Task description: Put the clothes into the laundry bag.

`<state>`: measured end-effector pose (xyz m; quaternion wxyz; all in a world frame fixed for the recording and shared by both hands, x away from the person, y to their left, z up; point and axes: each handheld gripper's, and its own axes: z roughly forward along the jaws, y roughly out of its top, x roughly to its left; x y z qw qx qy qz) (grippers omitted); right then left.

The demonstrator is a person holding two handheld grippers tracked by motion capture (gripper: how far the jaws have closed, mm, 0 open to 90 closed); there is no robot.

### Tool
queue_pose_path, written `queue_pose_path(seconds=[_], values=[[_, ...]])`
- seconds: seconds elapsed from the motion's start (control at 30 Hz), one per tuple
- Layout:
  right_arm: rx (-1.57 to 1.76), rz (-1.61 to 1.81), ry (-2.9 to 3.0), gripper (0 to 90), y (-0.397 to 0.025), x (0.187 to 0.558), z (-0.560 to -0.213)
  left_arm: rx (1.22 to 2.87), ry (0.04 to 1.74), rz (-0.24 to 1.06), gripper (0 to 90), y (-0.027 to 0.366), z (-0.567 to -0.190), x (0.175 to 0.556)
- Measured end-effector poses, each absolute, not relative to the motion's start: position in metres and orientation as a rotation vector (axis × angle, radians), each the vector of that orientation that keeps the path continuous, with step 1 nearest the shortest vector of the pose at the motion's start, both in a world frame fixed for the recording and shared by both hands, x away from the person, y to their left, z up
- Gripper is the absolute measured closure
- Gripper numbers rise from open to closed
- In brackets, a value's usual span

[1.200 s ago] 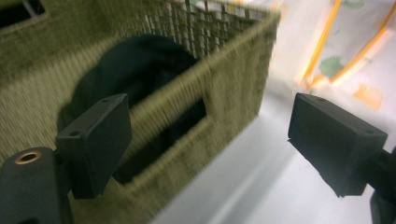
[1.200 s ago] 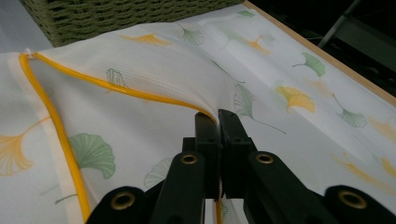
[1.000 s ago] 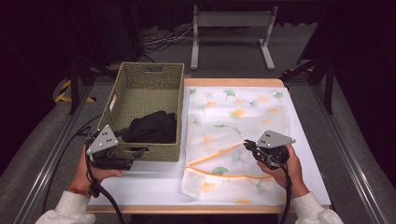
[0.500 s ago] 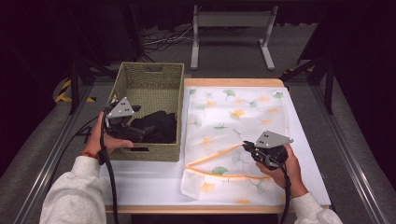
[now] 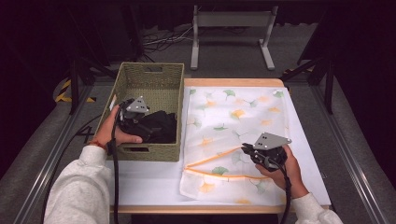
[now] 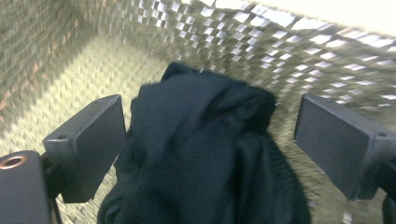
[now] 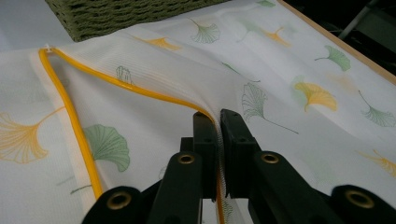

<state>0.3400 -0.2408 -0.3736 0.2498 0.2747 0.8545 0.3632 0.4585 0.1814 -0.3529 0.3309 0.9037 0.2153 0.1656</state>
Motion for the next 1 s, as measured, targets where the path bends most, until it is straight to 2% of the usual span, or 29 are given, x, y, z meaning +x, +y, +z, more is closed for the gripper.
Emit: queue_pose_path(seconds=[0.07,0.13,0.27,0.63,0.83,1.0], values=[[0.745,0.980,2.327,83.7,-0.240,0.340,-0.374,2.472,0.564,0.445,9.9,0.171,-0.362,0.463],[0.751,0.990,2.327,83.7,-0.242,0.341,-0.372,2.513,0.559,0.451,10.3,0.166,-0.365,0.465],[0.757,0.989,2.331,83.8,-0.244,0.341,-0.373,2.597,0.588,0.370,10.3,0.160,-0.374,0.474],[0.731,0.998,2.349,82.1,-0.244,0.340,-0.374,2.629,0.625,0.240,7.4,0.158,-0.388,0.492],[0.742,0.997,2.342,83.9,-0.246,0.340,-0.374,2.771,0.635,0.246,4.9,0.147,-0.403,0.492],[0.732,0.980,2.350,84.1,-0.245,0.340,-0.376,2.786,0.674,0.215,12.6,0.149,-0.403,0.494]])
